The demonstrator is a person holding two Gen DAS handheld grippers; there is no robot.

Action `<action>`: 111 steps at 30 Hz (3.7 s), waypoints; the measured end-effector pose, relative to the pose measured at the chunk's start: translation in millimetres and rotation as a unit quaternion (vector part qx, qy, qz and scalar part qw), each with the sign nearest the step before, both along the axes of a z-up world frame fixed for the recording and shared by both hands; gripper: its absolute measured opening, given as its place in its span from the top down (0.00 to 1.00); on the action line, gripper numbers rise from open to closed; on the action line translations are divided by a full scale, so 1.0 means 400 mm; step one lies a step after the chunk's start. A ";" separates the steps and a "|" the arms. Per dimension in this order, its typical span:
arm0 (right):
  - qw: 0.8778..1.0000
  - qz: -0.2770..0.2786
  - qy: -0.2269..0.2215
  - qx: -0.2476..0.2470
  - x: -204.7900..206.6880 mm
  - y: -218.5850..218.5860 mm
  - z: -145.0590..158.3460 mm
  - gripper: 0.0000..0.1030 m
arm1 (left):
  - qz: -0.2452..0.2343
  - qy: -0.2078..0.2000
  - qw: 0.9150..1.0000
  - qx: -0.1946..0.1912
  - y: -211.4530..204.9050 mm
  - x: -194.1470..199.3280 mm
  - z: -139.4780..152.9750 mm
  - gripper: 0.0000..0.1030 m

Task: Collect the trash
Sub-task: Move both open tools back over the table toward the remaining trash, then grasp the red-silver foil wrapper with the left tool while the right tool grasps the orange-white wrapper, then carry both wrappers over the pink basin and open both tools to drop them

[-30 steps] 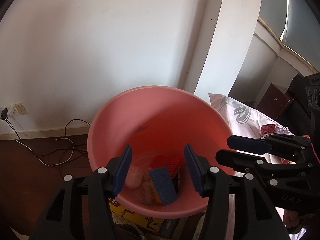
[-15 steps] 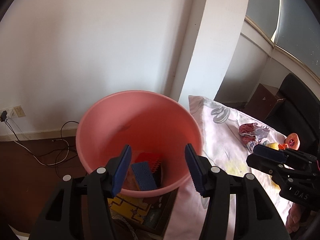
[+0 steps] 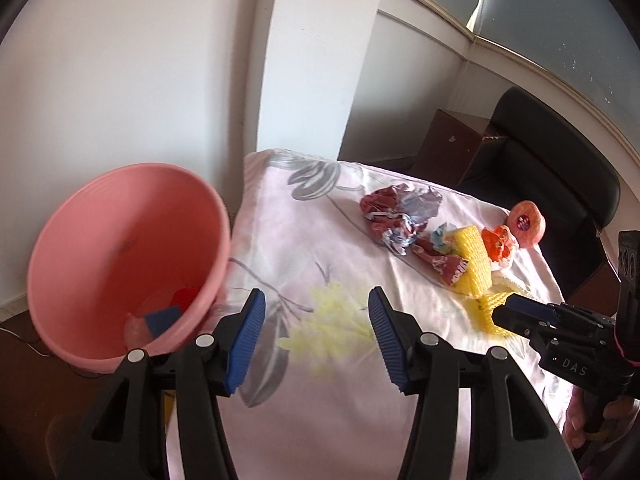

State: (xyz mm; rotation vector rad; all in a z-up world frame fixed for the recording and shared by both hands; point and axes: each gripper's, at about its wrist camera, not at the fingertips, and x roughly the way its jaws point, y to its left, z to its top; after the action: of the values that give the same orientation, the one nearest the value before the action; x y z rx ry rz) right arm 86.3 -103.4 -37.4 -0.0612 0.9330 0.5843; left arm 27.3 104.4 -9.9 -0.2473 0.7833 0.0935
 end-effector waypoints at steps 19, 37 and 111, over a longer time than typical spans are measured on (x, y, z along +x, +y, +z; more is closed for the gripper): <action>0.995 -0.099 0.003 0.018 0.023 -0.229 -0.031 0.67 | -0.099 0.005 0.995 0.015 -0.199 0.130 -0.019 0.70; 0.993 -0.101 -0.005 0.053 0.078 -0.276 -0.017 0.67 | -0.053 0.040 0.997 0.042 -0.152 0.350 -0.113 0.65; 0.992 -0.009 -0.100 0.075 -0.014 0.041 0.130 0.73 | 0.029 -0.035 0.998 0.035 -0.025 -0.073 0.067 0.90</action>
State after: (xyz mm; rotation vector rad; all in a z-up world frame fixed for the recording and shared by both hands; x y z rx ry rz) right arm 80.6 -87.2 14.4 0.0232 0.6935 0.6176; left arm -1.9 94.4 17.0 -0.2062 0.7025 0.1663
